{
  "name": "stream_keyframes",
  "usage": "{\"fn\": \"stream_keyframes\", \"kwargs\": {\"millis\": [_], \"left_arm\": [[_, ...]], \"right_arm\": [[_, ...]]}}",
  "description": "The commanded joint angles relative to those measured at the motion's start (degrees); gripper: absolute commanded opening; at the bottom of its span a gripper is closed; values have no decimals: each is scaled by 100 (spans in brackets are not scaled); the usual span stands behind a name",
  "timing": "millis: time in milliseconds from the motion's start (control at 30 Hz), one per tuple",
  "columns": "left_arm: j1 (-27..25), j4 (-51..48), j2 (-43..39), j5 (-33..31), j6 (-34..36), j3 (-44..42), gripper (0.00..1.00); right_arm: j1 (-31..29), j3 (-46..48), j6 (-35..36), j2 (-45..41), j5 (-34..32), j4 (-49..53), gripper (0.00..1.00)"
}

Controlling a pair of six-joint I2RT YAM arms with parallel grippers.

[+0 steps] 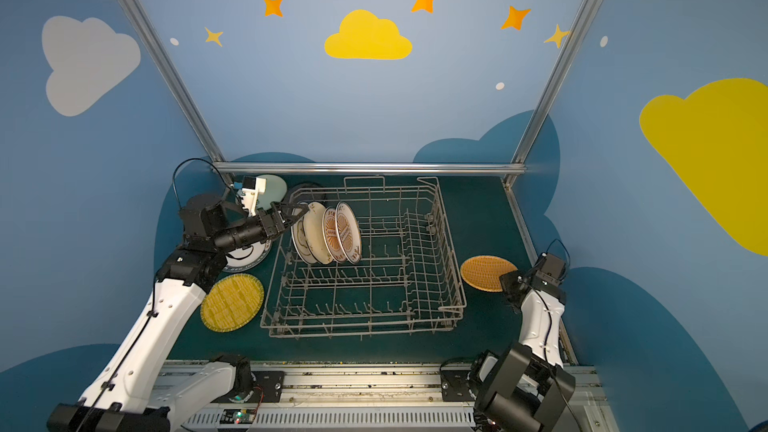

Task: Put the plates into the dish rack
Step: 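Close the right gripper on the rattan mat's rim and tilt it up, then lift the rattan mat upright and carry it over the rack toward the left gripper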

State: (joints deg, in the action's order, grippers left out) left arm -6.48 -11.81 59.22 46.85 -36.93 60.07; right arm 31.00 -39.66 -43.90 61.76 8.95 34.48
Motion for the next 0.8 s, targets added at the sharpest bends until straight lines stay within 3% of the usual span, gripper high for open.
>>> {"fn": "stream_keyframes", "kwargs": {"millis": [0, 233, 400, 600, 767], "left_arm": [[22, 87, 11, 0, 47, -19, 100], [15, 109, -23, 28, 34, -19, 100], [9, 135, -32, 43, 10, -23, 100], [15, 175, -29, 85, -19, -29, 100], [10, 243, -28, 160, -58, -44, 100]], "right_arm": [[7, -464, -376, -392, -740, 746, 0], [-112, -1476, -625, -1305, -766, 974, 0], [-257, -1834, -737, -1924, -680, 202, 0], [-956, -3192, -1120, -1605, -476, 329, 0], [-1890, -4069, -992, -1214, -215, 213, 0]]}}
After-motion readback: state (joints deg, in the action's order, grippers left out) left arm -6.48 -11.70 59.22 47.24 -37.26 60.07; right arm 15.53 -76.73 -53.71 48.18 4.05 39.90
